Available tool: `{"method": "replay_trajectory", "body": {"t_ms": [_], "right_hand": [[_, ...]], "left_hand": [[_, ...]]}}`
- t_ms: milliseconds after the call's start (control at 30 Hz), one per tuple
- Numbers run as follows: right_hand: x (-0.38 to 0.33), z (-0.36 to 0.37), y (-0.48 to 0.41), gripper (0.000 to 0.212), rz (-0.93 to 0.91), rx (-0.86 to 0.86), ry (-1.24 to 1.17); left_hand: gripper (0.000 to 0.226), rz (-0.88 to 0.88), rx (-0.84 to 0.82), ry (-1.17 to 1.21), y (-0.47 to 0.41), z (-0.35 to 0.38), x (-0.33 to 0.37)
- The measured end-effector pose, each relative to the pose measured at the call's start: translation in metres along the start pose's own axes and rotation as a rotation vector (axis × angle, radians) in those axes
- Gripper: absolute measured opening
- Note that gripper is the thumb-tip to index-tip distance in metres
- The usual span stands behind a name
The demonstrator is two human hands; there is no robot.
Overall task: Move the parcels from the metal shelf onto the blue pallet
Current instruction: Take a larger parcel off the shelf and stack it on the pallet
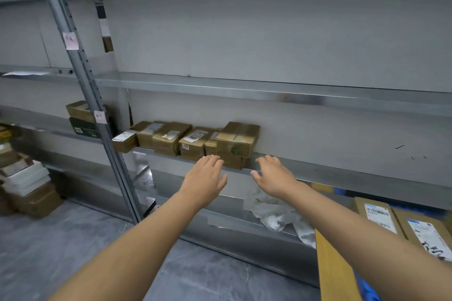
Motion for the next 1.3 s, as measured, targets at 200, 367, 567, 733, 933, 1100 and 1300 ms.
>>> {"method": "replay_trajectory", "body": {"t_ms": [200, 367, 567, 733, 933, 1100, 1300], "right_hand": [[0.018, 0.011, -0.053, 0.045, 0.031, 0.003, -0.038], [0.048, 0.024, -0.11, 0.05, 0.086, -0.009, -0.166], [0.092, 0.022, -0.176, 0.042, 0.134, 0.018, -0.179], [0.122, 0.037, -0.21, 0.046, 0.217, -0.003, -0.229], [0.139, 0.062, -0.248, 0.055, 0.312, -0.058, -0.322], [0.147, 0.078, -0.286, 0.06, 0.428, -0.054, -0.387], [0.158, 0.1, -0.324, 0.048, 0.54, -0.089, -0.444]], "left_hand": [[0.05, 0.016, -0.034, 0.008, -0.05, 0.024, -0.011], [0.047, 0.006, -0.099, 0.0, -0.111, 0.054, -0.018], [0.043, -0.03, -0.11, 0.053, -0.184, 0.082, -0.018], [0.043, -0.086, -0.158, 0.152, -0.22, 0.115, -0.024], [0.044, -0.149, -0.205, 0.234, -0.257, 0.154, -0.052], [0.051, -0.273, -0.306, 0.446, -0.29, 0.196, -0.068], [0.052, -0.297, -0.411, 0.54, -0.335, 0.239, -0.08]]}}
Point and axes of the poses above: each hand's wrist, its own y-axis away from the middle knuckle, its own z-axis out of the palm, x = y × z, the point moved 2 cm from there along -y, towards the middle knuckle, and after that the axes turned 11 degrees about -z, right-handed, at the moved point
